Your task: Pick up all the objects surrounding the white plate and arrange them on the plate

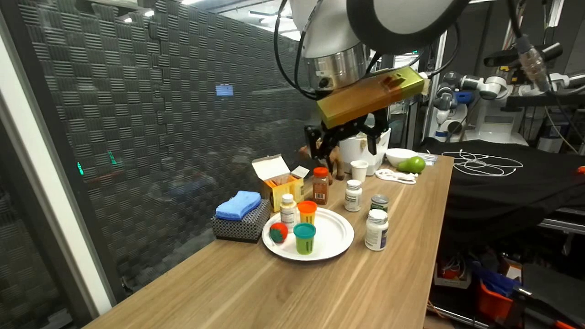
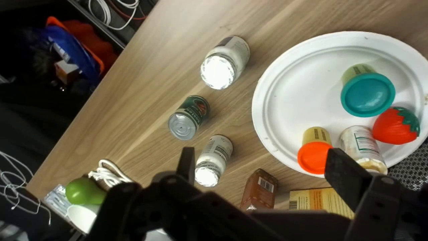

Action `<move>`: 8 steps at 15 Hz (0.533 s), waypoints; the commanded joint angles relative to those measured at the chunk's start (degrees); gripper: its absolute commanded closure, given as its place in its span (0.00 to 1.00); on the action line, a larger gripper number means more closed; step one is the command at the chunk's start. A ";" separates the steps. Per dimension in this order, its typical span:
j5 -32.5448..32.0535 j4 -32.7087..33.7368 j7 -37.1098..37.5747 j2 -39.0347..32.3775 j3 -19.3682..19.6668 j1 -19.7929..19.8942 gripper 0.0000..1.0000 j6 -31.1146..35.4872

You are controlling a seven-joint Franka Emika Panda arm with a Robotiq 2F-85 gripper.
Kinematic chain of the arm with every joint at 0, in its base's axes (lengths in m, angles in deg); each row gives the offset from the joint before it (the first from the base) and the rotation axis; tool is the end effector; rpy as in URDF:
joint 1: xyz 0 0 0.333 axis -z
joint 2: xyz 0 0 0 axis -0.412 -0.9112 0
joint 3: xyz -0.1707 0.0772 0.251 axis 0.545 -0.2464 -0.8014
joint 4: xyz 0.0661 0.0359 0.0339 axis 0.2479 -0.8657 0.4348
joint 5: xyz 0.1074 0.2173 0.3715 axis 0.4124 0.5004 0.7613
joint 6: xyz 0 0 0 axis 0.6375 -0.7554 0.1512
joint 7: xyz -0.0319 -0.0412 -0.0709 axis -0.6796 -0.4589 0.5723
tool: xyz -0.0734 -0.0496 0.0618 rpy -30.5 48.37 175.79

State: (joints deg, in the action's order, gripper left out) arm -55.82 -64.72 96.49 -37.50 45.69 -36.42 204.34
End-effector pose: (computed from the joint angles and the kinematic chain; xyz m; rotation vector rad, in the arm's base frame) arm 0.5610 0.1049 0.3511 2.6275 -0.8039 0.2204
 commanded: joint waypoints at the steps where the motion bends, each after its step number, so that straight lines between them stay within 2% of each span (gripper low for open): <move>1: -4.65 -8.15 1.98 6.12 -2.44 2.40 0.00 5.23; 5: -1.36 -15.47 4.10 5.33 -1.16 6.32 0.00 21.29; 8: -0.86 -18.97 3.58 3.54 -0.29 9.27 0.00 30.11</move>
State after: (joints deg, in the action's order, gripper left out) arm -57.71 -80.28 99.68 -33.90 44.98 -29.69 226.96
